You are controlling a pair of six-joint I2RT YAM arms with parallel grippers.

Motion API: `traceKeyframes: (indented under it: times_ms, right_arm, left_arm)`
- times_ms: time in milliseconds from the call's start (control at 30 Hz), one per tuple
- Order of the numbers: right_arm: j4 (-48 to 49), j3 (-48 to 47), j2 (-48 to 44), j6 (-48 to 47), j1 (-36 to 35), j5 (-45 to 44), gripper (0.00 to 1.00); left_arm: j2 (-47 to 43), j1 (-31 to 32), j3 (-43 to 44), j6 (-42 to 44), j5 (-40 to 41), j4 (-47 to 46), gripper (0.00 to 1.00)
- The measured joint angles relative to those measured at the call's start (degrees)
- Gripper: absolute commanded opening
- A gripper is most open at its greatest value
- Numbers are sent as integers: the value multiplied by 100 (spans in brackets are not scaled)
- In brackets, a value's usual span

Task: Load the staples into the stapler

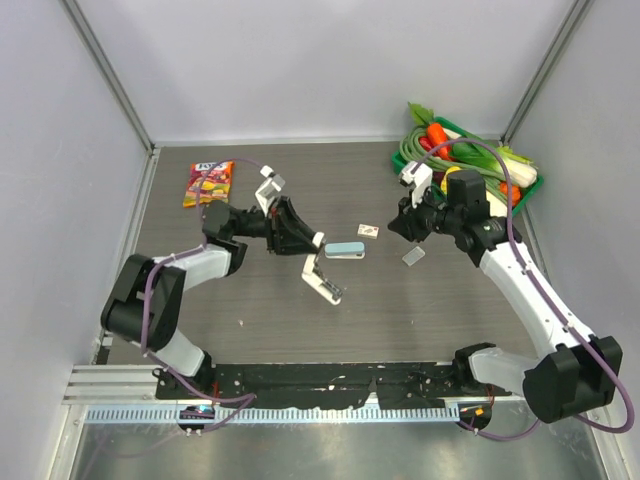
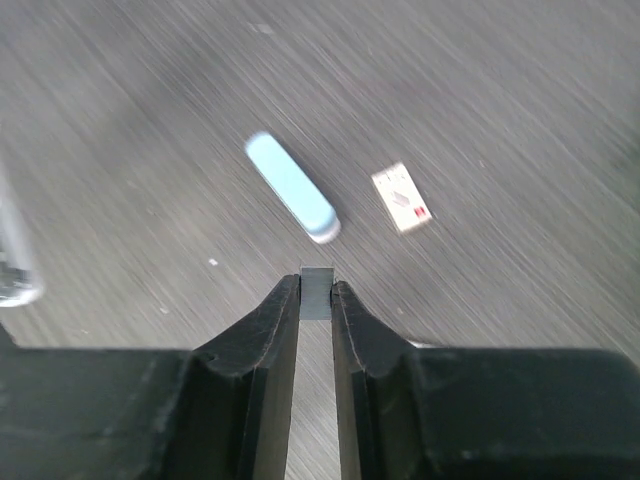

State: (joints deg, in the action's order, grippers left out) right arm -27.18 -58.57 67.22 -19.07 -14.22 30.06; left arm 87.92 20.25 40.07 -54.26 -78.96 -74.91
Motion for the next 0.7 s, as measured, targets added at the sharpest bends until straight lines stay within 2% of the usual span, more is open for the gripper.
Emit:
traceKeyframes:
  times_ms: [167,333,700]
  right_arm:
    - [621,162,-223,660,-9,741,25]
    - [1106,560,-361,1239,-190,1231,25]
    - [1821,1182,-708,2072,-595,2135,27]
  left_arm:
    - [597,-2,518,-127,525,24,0]
    - [625,11,710,-72,791,17,0]
    - [496,476,645,374,636,17,0]
